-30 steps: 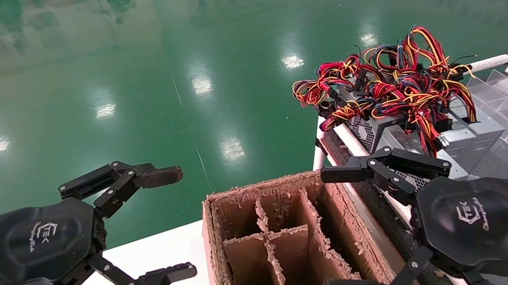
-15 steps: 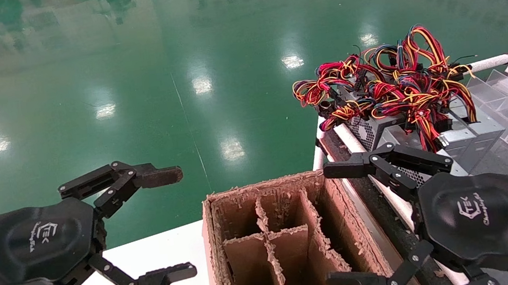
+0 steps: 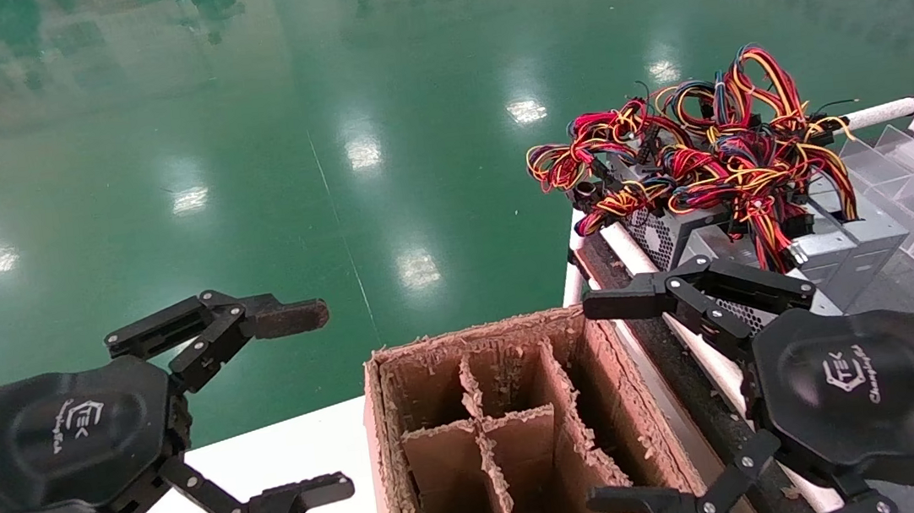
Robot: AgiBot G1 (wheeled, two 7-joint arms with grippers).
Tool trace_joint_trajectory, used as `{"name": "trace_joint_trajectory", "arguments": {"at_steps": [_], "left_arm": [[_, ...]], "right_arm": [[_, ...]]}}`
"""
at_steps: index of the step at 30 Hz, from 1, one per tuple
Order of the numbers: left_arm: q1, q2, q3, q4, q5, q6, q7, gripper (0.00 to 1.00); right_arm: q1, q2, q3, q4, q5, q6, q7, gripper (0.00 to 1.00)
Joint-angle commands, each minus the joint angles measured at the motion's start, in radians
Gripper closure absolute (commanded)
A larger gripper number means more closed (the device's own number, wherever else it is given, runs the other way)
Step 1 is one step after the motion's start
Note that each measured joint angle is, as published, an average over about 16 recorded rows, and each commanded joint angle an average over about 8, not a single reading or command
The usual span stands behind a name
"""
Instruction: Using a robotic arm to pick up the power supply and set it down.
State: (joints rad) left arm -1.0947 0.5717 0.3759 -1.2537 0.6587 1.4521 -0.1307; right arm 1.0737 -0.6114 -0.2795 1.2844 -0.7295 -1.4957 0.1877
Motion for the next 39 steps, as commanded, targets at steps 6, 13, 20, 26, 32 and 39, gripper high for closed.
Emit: {"name": "trace_joint_trajectory", "arguments": {"at_steps": [6,13,20,26,32,39], "left_arm": [[0.000,0.000,0.000,0.000,0.000,0.000,0.000,0.00],[0.000,0.000,0.000,0.000,0.000,0.000,0.000,0.00],[0.000,0.000,0.000,0.000,0.000,0.000,0.000,0.00],[0.000,0.000,0.000,0.000,0.000,0.000,0.000,0.00],[0.000,0.000,0.000,0.000,0.000,0.000,0.000,0.00],[0.000,0.000,0.000,0.000,0.000,0.000,0.000,0.00]], "right_arm": [[0.000,0.000,0.000,0.000,0.000,0.000,0.000,0.00],[0.001,0.001,0.000,-0.001,-0.001,0.001,0.000,0.00],[0.001,0.001,0.000,-0.001,-0.001,0.001,0.000,0.00],[0.001,0.001,0.000,-0.001,-0.001,0.001,0.000,0.00],[0.001,0.001,0.000,-0.001,-0.001,0.001,0.000,0.00],[0.001,0.001,0.000,-0.001,-0.001,0.001,0.000,0.00]]}}
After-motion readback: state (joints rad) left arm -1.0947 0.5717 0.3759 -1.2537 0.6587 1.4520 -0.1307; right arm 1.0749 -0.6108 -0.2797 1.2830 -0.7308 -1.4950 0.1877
